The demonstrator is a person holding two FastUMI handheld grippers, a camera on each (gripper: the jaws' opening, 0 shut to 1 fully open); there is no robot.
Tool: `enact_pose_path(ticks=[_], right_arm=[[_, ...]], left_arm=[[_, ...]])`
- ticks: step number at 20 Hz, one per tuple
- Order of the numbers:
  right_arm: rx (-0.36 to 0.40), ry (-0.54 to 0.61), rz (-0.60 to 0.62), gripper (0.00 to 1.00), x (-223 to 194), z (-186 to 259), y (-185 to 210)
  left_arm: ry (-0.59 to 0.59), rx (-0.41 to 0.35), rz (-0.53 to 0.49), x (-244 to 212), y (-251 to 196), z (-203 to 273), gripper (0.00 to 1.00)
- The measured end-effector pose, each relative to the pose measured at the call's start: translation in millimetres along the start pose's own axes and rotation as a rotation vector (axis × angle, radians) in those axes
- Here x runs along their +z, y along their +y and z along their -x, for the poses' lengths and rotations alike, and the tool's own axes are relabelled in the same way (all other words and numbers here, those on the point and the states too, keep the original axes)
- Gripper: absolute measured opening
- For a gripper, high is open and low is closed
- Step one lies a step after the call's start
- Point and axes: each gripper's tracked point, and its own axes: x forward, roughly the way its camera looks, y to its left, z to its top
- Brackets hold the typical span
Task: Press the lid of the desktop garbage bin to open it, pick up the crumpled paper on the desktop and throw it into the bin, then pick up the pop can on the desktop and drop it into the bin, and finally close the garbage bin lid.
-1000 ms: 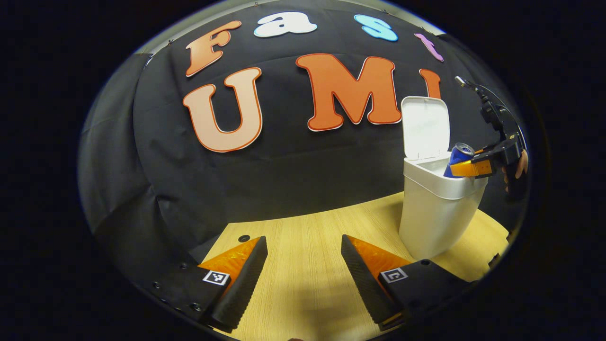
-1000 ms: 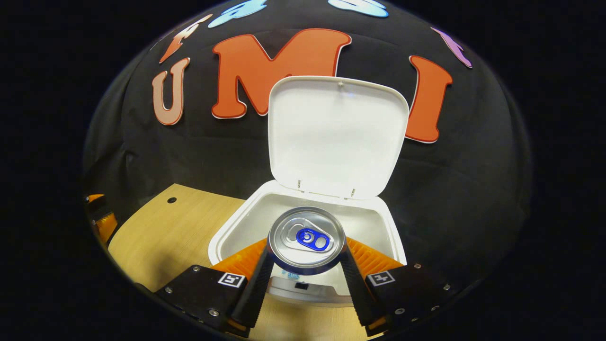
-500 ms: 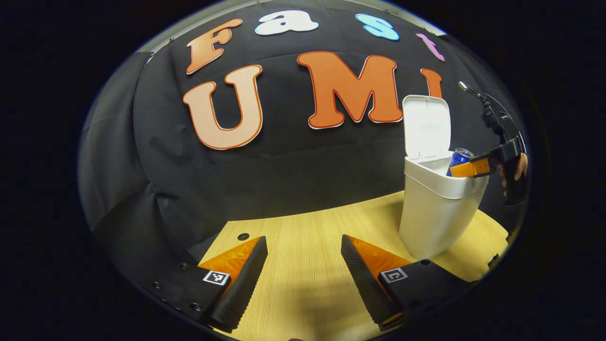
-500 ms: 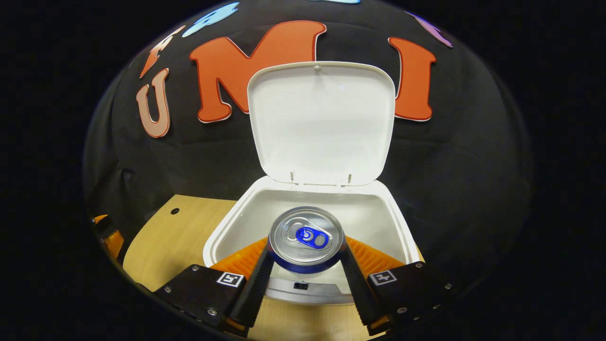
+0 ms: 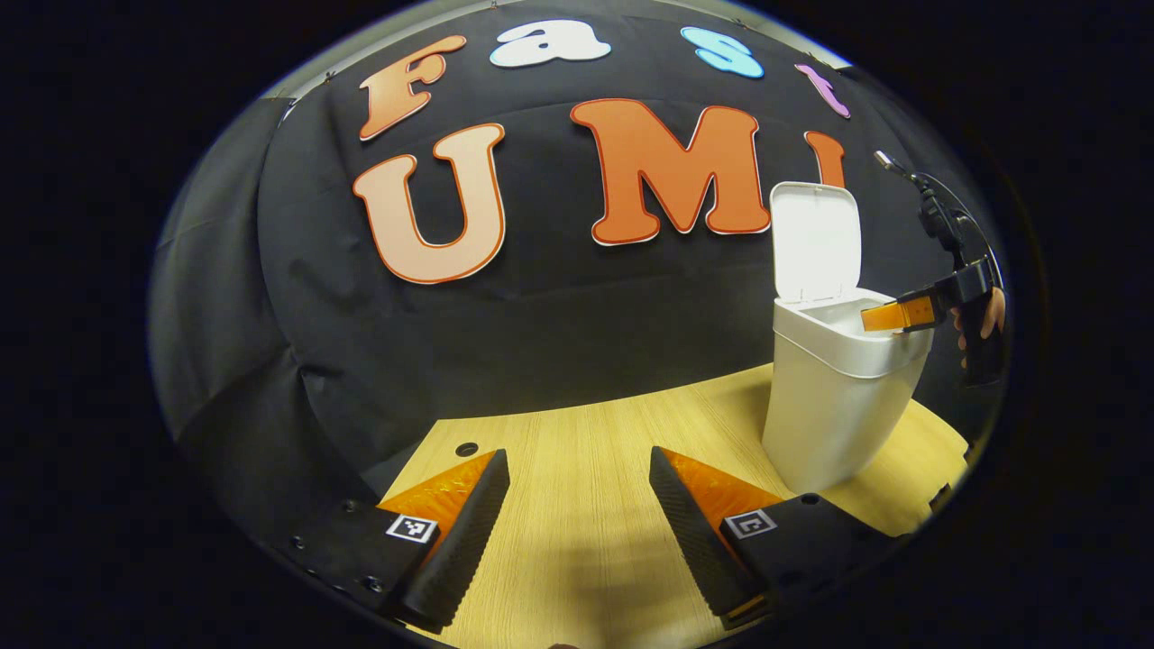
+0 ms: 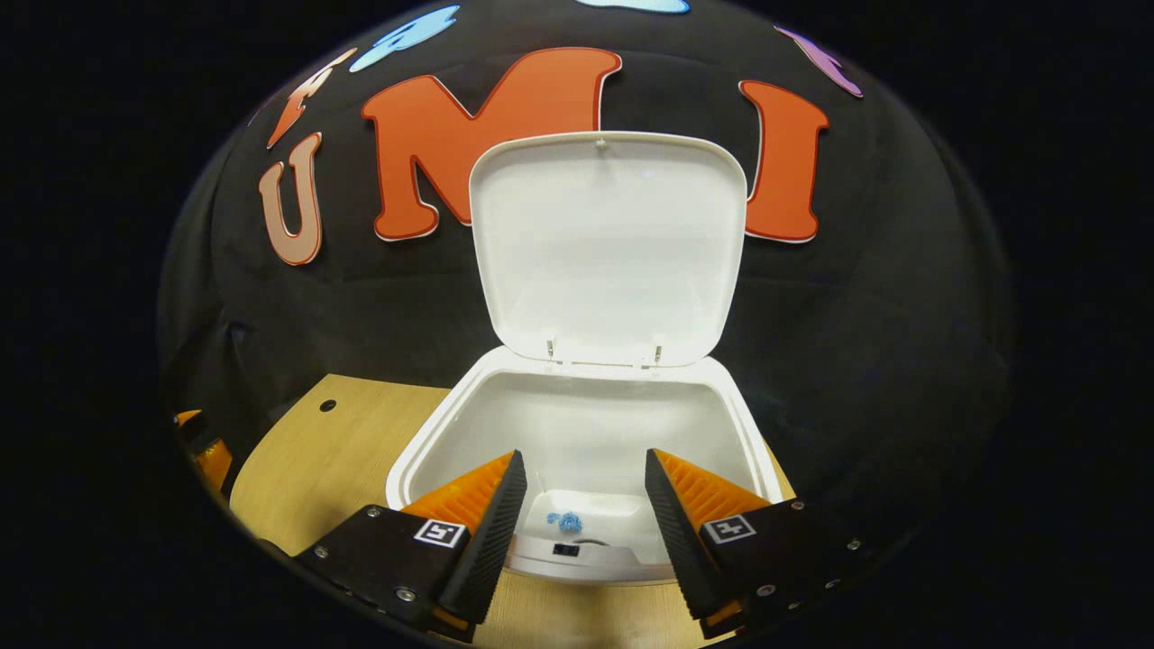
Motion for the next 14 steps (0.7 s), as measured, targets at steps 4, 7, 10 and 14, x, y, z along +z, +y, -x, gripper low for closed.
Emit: enact_pose_path(ticks=[4, 7, 10, 14], right_arm=[[-0.003, -0.052, 0.019, 0.81, 30, 2, -1], [-0.004, -0.089, 0.032, 0.81, 52, 6, -3], [-0.009, -0.135, 0.044, 0.81, 78, 7, -5], [-0.017, -0.186, 0.062, 0.81, 113, 10, -11]], left_arm=[[0.000, 0.002, 0.007, -1, 1, 3, 1.00], [0.001, 0.013, 0.004, -4, 4, 6, 1.00], [0.006, 0.026, 0.009, -8, 8, 10, 1.00], [0.013, 0.042, 0.029, -12, 13, 14, 1.00]])
